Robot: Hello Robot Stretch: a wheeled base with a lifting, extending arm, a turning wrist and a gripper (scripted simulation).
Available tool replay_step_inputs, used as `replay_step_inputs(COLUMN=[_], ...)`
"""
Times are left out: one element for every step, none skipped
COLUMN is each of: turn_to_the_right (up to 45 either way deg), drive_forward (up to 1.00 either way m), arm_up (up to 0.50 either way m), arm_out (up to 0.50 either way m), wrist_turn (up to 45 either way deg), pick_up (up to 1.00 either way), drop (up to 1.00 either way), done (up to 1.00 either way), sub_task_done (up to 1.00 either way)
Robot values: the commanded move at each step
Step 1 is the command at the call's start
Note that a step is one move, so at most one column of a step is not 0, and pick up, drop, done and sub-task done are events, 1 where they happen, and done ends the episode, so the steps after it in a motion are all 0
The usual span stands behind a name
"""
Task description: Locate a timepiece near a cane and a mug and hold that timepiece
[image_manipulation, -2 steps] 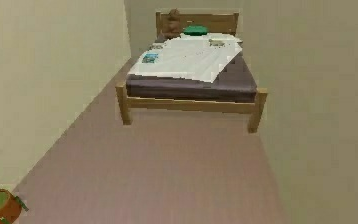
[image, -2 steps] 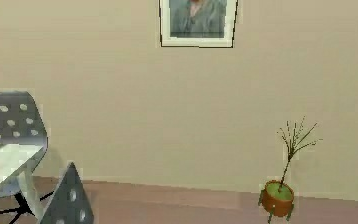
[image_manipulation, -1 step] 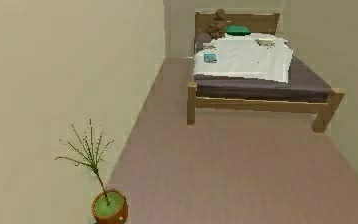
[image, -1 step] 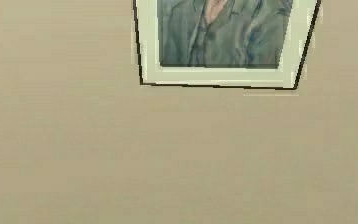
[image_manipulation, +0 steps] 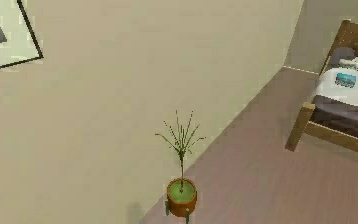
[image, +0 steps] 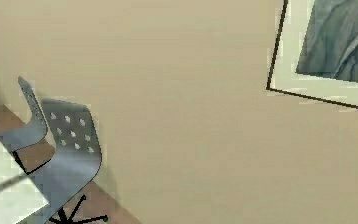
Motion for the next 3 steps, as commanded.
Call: replay_step_inputs(turn_to_the_right=[0.0,-45.0,42.0], drive_forward=[0.3,0.0,0.0], arm_up=[0.0,0.0,0.0], arm_out=[0.0,0.0,0.0], wrist_turn=[0.0,0.0,0.0], pick_up=[0.0,0.0,0.0], drop=[0.0,0.0,0.0], done=[0.0,0.0,0.0], sub_task_done=[0.0,0.0,0.0])
